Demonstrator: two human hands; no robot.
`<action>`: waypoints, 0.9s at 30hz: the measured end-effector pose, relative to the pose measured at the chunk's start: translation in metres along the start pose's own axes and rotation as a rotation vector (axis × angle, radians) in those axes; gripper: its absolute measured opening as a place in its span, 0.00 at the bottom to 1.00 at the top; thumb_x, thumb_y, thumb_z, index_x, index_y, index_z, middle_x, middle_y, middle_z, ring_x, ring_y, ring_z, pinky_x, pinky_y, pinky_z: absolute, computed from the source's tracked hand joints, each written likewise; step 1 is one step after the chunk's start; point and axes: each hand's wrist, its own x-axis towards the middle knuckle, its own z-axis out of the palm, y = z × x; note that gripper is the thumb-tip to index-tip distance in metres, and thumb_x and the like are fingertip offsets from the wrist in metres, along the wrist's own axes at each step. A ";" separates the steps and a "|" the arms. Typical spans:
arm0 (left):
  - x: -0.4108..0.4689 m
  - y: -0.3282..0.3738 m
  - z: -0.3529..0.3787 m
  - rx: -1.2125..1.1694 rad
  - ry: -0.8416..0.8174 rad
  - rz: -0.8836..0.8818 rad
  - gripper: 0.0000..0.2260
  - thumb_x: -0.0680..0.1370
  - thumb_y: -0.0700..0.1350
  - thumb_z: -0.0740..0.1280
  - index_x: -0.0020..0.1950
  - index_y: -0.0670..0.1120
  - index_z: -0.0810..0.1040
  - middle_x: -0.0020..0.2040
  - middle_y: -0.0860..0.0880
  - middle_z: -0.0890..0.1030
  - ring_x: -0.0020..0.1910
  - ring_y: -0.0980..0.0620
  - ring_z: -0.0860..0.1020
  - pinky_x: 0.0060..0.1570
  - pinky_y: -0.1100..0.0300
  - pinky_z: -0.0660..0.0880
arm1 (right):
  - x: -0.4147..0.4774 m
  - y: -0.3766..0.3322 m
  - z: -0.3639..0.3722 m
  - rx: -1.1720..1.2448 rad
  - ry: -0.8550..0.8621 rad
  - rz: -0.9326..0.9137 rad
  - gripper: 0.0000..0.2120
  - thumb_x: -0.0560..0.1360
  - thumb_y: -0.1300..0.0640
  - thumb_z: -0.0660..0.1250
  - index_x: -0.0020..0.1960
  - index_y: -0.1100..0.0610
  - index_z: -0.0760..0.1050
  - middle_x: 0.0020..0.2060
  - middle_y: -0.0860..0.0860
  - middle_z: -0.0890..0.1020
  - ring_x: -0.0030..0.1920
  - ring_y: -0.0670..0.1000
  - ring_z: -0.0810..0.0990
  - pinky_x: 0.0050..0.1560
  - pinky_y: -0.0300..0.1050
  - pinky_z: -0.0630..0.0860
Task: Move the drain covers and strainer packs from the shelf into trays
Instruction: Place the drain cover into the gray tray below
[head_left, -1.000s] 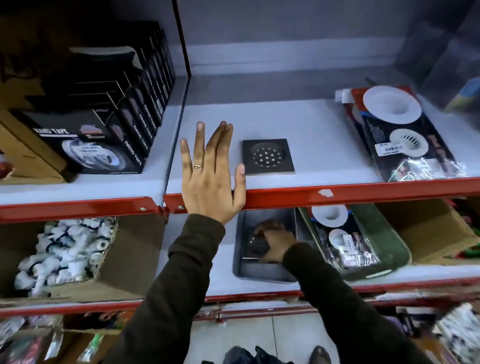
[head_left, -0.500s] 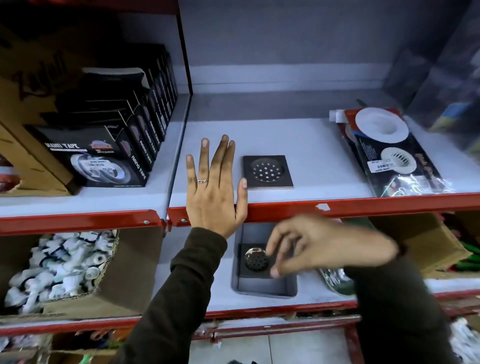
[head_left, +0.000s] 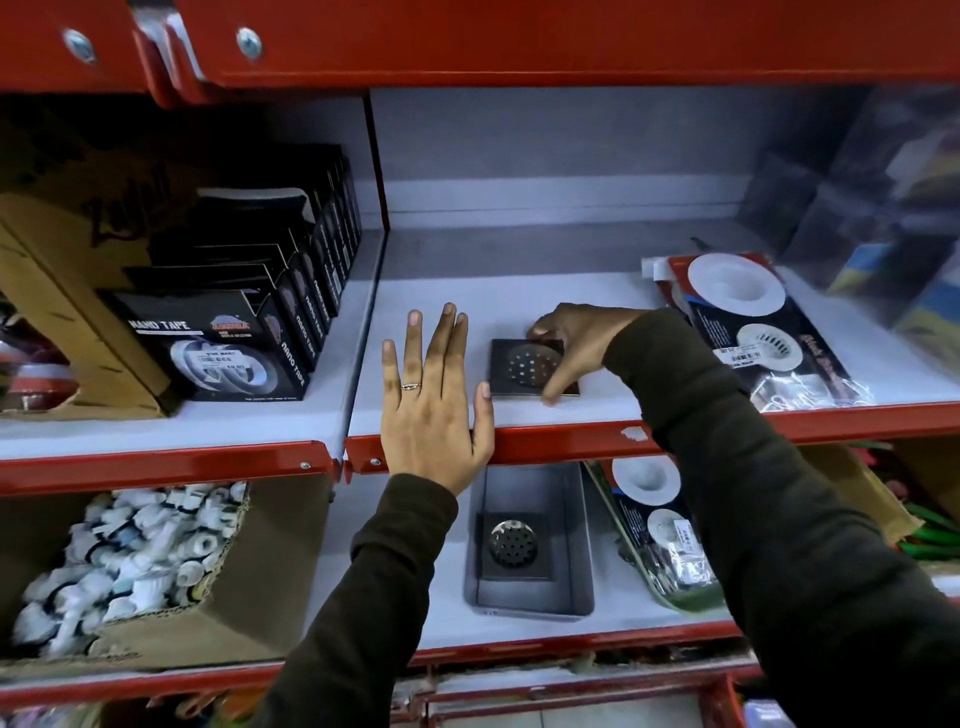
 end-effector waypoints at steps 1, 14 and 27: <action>0.000 0.000 0.000 -0.001 -0.003 -0.001 0.31 0.80 0.54 0.52 0.81 0.43 0.56 0.82 0.46 0.56 0.82 0.43 0.53 0.80 0.43 0.46 | -0.003 0.000 0.001 -0.018 0.013 0.007 0.33 0.54 0.43 0.80 0.57 0.50 0.77 0.51 0.50 0.83 0.50 0.52 0.82 0.56 0.54 0.81; -0.001 0.000 0.005 -0.031 0.030 0.004 0.30 0.80 0.52 0.54 0.81 0.44 0.57 0.82 0.48 0.58 0.82 0.42 0.54 0.80 0.42 0.49 | -0.139 -0.003 0.096 0.013 -0.043 -0.033 0.52 0.44 0.33 0.75 0.67 0.42 0.66 0.55 0.44 0.67 0.57 0.46 0.66 0.59 0.43 0.71; -0.001 0.001 0.003 -0.018 0.002 0.017 0.30 0.79 0.51 0.55 0.81 0.44 0.58 0.82 0.48 0.59 0.82 0.42 0.54 0.80 0.42 0.49 | 0.037 0.052 0.302 -0.052 -0.075 0.139 0.52 0.62 0.45 0.79 0.78 0.55 0.56 0.77 0.57 0.59 0.76 0.62 0.58 0.72 0.60 0.66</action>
